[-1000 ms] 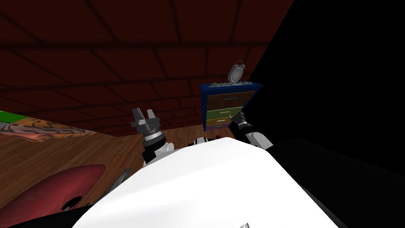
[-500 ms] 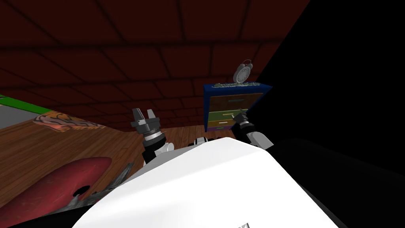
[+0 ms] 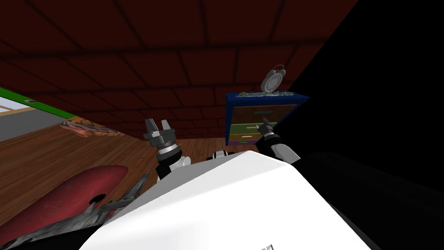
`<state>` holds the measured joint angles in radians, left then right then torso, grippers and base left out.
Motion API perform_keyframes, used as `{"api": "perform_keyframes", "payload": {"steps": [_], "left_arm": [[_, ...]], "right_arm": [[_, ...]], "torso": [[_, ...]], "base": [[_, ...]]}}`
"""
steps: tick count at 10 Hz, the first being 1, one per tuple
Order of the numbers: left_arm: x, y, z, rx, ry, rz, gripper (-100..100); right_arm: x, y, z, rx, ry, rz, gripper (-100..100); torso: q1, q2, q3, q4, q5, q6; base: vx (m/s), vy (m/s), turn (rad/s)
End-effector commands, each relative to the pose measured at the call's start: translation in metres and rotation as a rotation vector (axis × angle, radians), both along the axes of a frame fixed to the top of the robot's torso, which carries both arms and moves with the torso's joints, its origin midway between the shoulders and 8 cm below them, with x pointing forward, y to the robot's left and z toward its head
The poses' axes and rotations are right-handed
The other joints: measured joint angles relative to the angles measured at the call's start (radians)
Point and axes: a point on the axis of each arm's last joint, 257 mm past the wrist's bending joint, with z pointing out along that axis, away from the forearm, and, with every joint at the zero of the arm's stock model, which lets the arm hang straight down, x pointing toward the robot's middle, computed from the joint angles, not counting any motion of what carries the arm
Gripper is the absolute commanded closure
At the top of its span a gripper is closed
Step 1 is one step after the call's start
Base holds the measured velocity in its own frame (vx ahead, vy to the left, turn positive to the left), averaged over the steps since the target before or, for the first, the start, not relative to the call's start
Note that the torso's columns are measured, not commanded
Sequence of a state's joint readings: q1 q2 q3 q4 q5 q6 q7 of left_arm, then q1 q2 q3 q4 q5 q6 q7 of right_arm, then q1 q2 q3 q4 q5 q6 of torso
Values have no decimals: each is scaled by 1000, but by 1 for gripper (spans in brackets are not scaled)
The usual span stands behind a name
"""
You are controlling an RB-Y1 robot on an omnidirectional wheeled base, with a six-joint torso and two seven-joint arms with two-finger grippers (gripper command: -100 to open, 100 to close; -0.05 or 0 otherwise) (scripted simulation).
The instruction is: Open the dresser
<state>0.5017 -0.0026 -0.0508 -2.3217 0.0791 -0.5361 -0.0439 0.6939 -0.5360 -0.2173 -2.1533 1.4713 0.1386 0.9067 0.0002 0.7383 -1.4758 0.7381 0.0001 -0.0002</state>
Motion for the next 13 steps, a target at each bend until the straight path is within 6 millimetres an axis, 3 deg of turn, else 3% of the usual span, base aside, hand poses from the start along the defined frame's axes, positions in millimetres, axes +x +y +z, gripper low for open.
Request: {"api": "perform_keyframes", "payload": {"steps": [1, 8, 11, 12, 13], "left_arm": [[0, 0, 0, 0, 0, 0, 0], [0, 0, 0, 0, 0, 0, 0], [0, 0, 0, 0, 0, 0, 0], [0, 0, 0, 0, 0, 0, 0], [0, 0, 0, 0, 0, 0, 0]], "right_arm": [[0, -7, 4, -89, 8, -14, -100], [0, -24, 21, -378, 22, -50, -100], [0, -25, 22, -357, 21, -45, -100], [0, -25, 22, -356, 21, -45, 100], [0, -20, 26, -356, 15, -35, 100]], "torso": [[-1, -1, 0, 0, 0, 0], [0, 0, 0, 0, 0, 0], [0, -4, -2, -1, 0, 0], [0, -1, -1, -1, 0, 0], [0, 1, 1, -1, -1, 0]], "base": [[33, -26, 50], [32, -27, 109], [59, -12, -13], [10, -3, 0], [-119, 28, -82]]}}
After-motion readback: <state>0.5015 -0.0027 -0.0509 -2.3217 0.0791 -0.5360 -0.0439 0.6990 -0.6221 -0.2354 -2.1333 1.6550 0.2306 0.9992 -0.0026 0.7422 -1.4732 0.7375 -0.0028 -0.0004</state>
